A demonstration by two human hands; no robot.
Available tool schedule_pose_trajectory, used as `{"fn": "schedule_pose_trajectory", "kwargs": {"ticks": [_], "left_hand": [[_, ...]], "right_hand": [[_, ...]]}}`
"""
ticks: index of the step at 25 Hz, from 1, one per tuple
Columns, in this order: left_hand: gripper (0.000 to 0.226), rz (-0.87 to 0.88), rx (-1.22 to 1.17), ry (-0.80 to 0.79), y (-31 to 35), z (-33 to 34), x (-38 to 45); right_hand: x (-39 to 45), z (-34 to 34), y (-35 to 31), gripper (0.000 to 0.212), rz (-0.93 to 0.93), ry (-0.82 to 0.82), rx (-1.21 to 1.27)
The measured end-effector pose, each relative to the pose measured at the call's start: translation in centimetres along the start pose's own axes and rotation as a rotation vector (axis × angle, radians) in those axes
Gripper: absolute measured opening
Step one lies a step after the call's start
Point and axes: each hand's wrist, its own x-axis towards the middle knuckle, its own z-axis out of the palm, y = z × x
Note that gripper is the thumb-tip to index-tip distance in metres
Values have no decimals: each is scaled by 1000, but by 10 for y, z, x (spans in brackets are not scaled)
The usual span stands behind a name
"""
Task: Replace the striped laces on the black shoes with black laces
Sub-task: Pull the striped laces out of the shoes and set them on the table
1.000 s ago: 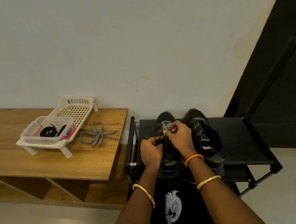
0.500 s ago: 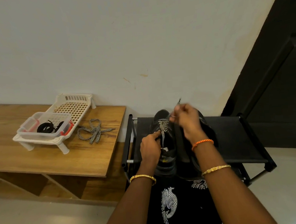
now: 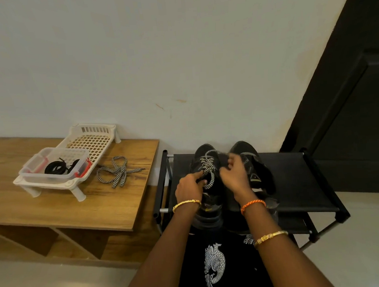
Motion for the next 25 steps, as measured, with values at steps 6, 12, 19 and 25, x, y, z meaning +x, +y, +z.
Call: {"fn": "schedule_pose_trajectory", "kwargs": {"ticks": [6,12,19,25], "left_hand": [[22,113,67,8,13,-9,14],[22,-20,-166,-111,31,-14,24],[19,-202,-1017,-87,80,-116,40],[15,-91,-473,198,79,-163,54]], "right_hand": [[-9,14,29,29,-11,-68,-299],[-7,25,20,34,42,-22,-553],[-7,31,22,51,36,20,-613],[-10,27,22,35,-111,77,-558]]}}
